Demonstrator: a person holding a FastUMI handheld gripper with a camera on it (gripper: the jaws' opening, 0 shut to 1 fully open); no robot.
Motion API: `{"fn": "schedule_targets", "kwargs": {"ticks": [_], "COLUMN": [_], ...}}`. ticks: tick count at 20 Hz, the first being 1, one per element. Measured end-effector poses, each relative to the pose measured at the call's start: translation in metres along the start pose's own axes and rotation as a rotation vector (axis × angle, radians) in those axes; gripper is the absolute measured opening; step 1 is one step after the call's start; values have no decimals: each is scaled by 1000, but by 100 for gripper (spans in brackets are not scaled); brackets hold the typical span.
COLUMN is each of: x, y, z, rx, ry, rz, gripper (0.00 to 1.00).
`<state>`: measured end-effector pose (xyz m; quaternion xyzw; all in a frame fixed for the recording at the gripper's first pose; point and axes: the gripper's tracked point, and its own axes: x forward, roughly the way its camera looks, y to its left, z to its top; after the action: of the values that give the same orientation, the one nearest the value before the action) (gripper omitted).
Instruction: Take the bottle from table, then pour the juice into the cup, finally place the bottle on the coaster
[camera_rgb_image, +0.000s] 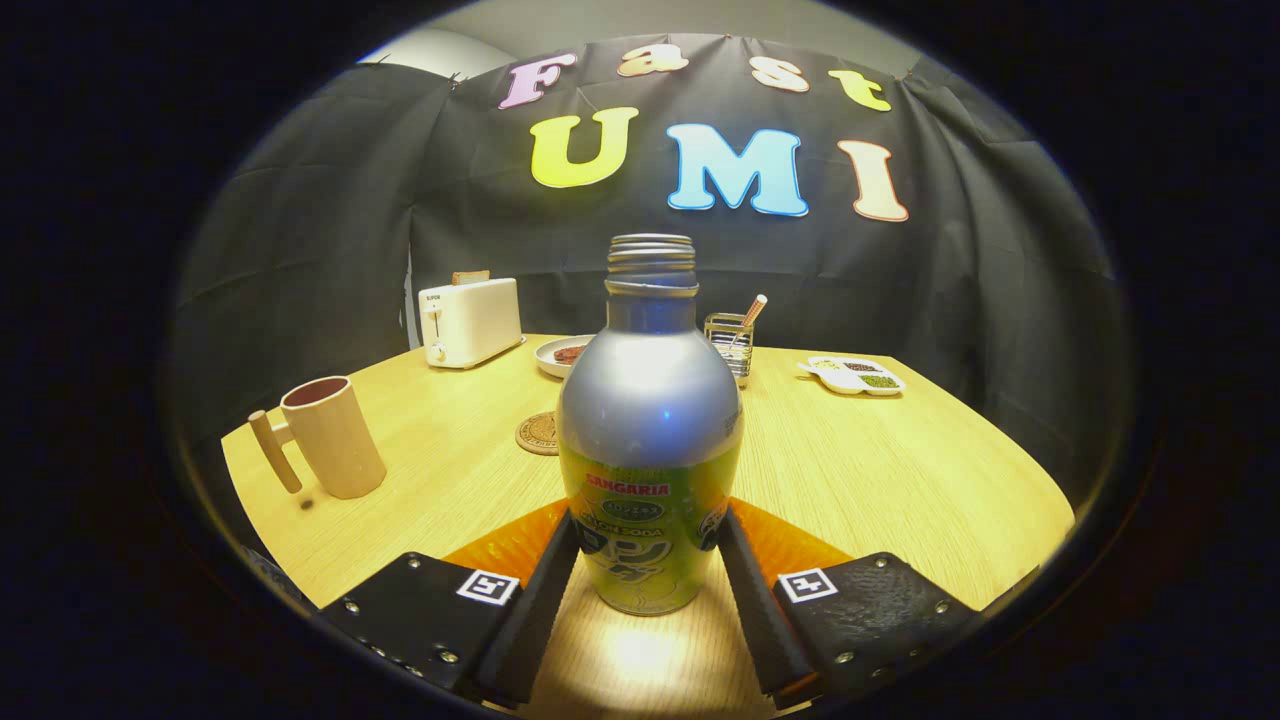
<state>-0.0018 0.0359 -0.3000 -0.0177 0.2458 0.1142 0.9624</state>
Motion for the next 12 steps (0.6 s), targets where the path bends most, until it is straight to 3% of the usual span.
{"fn": "schedule_targets", "kwargs": {"ticks": [3,8,12], "x": [0,-5,-9], "y": [5,18,27], "z": [2,20,38], "rx": [-46,-130,-275], "ry": [24,31,35], "rz": [7,40,39], "gripper": [74,74,75]}}
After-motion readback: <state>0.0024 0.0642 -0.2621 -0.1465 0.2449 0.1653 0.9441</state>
